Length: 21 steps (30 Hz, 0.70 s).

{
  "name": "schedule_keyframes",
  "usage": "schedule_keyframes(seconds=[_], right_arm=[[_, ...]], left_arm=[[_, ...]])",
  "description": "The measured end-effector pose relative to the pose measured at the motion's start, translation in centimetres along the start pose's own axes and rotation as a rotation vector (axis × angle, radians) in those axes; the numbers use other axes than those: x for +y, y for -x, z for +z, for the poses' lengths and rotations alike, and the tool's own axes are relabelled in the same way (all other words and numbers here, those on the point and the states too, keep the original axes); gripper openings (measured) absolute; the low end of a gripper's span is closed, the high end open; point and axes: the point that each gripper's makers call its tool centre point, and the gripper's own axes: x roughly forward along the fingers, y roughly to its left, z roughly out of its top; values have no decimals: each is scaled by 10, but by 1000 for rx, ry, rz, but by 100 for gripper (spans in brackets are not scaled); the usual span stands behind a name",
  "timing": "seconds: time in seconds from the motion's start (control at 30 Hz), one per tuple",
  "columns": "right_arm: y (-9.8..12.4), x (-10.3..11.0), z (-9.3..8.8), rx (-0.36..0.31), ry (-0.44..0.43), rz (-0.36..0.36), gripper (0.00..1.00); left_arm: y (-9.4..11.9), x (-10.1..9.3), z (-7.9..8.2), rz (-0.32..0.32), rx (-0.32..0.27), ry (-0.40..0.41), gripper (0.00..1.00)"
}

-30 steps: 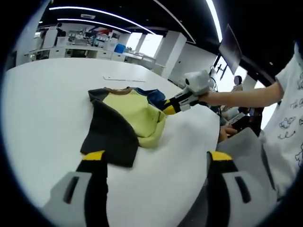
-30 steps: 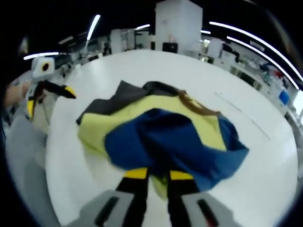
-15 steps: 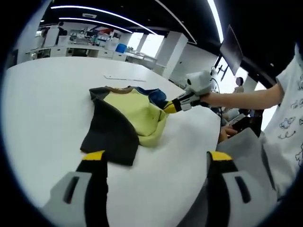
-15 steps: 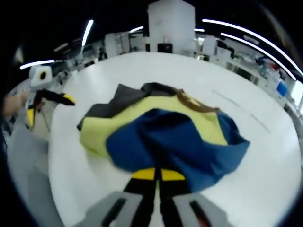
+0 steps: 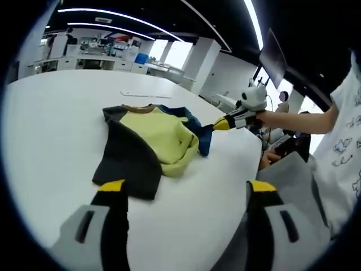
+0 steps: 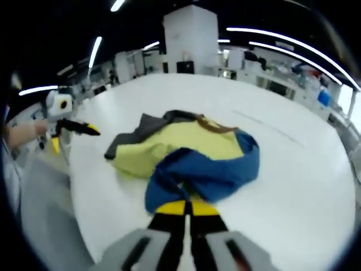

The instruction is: Fold the garment on the visible template until the final outline fits inside the template.

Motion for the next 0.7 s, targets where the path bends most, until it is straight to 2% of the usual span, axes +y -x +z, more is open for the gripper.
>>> schedule_keyframes(seconds=[0.13, 0.27, 0.43, 0.7], right_arm=[[22, -15, -18, 14, -36, -40, 0], [45, -35, -37, 21, -108, -93, 0], [69, -59, -62, 54, -139, -163, 0], [100, -90, -86, 99, -191, -250, 0]], left_arm=[[0, 2, -3, -3, 7, -3, 83], [-2, 0, -5, -8, 13, -2, 83], [-5, -1, -6, -15, 19, -3, 83], [-6, 0, -4, -13, 18, -1, 83]])
